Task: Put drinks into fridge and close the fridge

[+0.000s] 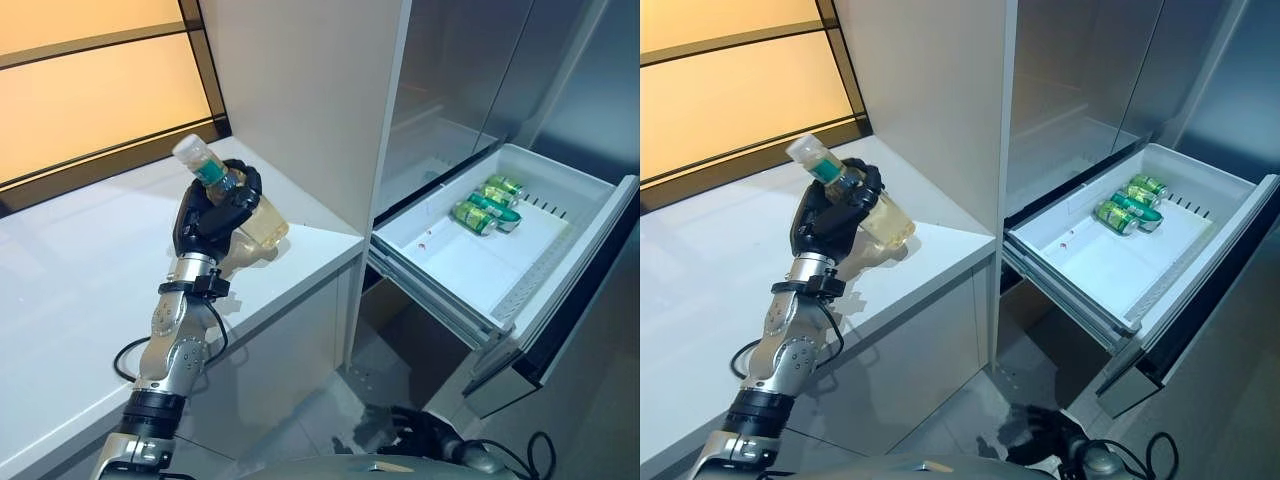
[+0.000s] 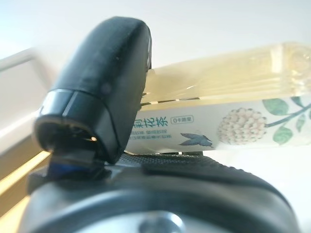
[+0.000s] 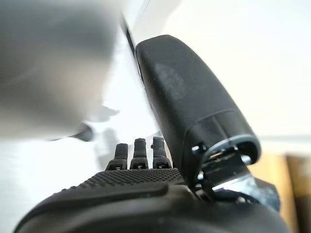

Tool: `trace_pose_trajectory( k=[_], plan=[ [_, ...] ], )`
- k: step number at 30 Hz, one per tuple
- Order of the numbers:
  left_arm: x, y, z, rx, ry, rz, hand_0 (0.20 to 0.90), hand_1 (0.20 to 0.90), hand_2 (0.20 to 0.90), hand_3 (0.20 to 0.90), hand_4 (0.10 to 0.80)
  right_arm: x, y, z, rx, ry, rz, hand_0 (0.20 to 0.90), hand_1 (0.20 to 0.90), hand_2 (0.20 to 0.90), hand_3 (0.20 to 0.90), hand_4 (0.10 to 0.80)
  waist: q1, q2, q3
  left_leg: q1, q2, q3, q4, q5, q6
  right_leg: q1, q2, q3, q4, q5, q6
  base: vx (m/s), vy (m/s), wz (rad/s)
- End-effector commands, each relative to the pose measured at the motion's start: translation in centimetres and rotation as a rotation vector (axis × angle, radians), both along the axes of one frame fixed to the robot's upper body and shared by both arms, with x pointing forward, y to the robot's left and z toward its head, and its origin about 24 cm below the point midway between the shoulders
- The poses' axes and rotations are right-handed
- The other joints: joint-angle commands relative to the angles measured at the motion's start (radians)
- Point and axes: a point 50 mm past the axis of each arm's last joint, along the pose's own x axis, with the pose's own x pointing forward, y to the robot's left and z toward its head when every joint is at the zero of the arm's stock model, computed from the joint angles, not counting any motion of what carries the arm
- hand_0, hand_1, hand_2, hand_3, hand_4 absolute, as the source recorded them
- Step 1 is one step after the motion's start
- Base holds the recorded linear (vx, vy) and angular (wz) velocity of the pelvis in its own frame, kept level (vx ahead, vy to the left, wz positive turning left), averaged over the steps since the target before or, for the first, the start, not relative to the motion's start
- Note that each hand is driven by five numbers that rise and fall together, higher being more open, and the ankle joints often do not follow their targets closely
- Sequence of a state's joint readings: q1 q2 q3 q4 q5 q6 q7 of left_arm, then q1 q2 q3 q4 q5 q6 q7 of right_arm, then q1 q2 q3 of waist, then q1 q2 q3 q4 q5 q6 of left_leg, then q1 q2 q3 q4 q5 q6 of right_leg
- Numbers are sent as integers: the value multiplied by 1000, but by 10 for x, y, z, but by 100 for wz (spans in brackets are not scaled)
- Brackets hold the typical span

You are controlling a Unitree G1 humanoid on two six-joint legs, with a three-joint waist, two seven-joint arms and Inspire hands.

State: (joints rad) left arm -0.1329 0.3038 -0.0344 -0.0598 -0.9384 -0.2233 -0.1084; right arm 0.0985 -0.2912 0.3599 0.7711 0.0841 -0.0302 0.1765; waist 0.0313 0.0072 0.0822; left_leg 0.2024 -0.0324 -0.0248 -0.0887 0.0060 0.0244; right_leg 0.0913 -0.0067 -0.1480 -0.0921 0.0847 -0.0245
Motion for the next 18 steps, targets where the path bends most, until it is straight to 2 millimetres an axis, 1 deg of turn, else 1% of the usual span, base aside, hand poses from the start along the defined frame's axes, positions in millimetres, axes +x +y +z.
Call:
trace_pose_trajectory(
  k=[1,2,4,6,7,9,10,11,12,13,14,15,16,17,18],
  plan=[
    [-15,-15,94,-191,-559,-214,300,300,300,200,100,72,49,63,159,-378,78,900,900,900,900,800,-40,-14,-47,-44,-17,29,1,-18,0,68,-26,58,14,-55,60,-39,-38,-2],
    [-16,-19,94,-215,-559,-250,300,300,300,200,100,80,51,76,188,-426,77,900,900,900,900,800,-46,-15,-45,-44,-16,31,1,-18,0,66,-26,62,14,-54,61,-41,-34,-2],
    [-17,-22,95,-210,-569,-266,300,300,300,200,100,93,55,105,267,-515,119,900,900,900,900,800,-55,-16,-40,-44,-16,36,1,-19,0,65,-25,67,14,-55,63,-33,-22,-2],
    [-19,-23,94,-163,-577,-254,300,300,300,200,100,104,59,141,331,-632,182,900,900,900,900,800,-64,-19,-36,-43,-17,41,1,-18,0,62,-24,75,13,-54,65,-23,-15,-4],
    [-19,-23,94,-157,-577,-254,300,300,300,200,100,104,58,143,333,-638,184,900,900,900,900,800,-64,-19,-36,-43,-17,41,1,-18,0,62,-24,76,13,-54,65,-11,-9,-4],
    [-19,-23,93,-93,-580,-235,300,300,300,200,100,114,52,180,363,-783,226,900,900,900,900,800,-69,-20,-33,-41,-18,49,1,-18,-2,62,-24,82,13,-51,68,-9,-3,-8],
    [-19,-23,93,-38,-582,-220,300,300,300,200,100,120,46,207,356,-874,257,900,900,900,900,800,-70,-20,-33,-40,-18,52,1,-20,-1,62,-24,85,12,-51,69,-32,2,-15],
    [-20,-23,93,-6,-584,-211,300,300,300,200,100,123,43,225,342,-947,277,900,900,900,900,800,-70,-19,-34,-45,-17,56,1,-12,-1,54,-25,88,14,-44,69,0,4,-16],
    [-20,-23,93,5,-581,-212,300,300,300,200,100,123,42,230,338,-970,282,900,900,900,900,800,-70,-19,-35,-41,-17,57,1,-20,0,59,-25,89,13,-50,70,-28,-2,-13],
    [-20,-22,94,66,-584,-184,300,300,300,200,100,123,39,258,344,-1095,309,900,900,900,900,800,-72,-19,-39,-47,-17,63,1,-12,1,50,-25,94,15,-43,70,-1,-3,-9],
    [-20,-22,94,103,-586,-174,300,300,300,200,100,122,38,271,355,-1160,317,900,900,900,900,800,-72,-18,-41,-47,-17,65,1,-13,2,48,-24,96,15,-42,70,-32,-7,-10],
    [-20,-22,95,137,-589,-158,300,300,300,200,100,122,37,282,375,-1209,315,900,900,900,900,800,-73,-18,-42,-47,-16,67,1,-14,3,47,-24,99,16,-42,70,-5,-4,-10],
    [-21,-22,95,150,-592,-151,300,300,300,200,100,121,37,286,381,-1228,315,900,900,900,900,800,-73,-18,-42,-48,-16,68,1,-14,3,46,-24,100,16,-42,70,-10,-8,-13],
    [-22,-22,98,209,-606,-128,300,300,300,200,100,121,37,300,398,-1293,323,900,900,900,900,800,-72,-18,-45,-48,-16,71,1,-15,4,45,-23,103,17,-42,71,-12,-11,-16],
    [-22,-23,100,242,-613,-121,300,300,300,200,100,119,38,309,417,-1330,338,900,900,900,900,800,-72,-18,-45,-48,-16,72,1,-15,6,44,-23,106,17,-42,70,-13,-15,-17]
  ],
)
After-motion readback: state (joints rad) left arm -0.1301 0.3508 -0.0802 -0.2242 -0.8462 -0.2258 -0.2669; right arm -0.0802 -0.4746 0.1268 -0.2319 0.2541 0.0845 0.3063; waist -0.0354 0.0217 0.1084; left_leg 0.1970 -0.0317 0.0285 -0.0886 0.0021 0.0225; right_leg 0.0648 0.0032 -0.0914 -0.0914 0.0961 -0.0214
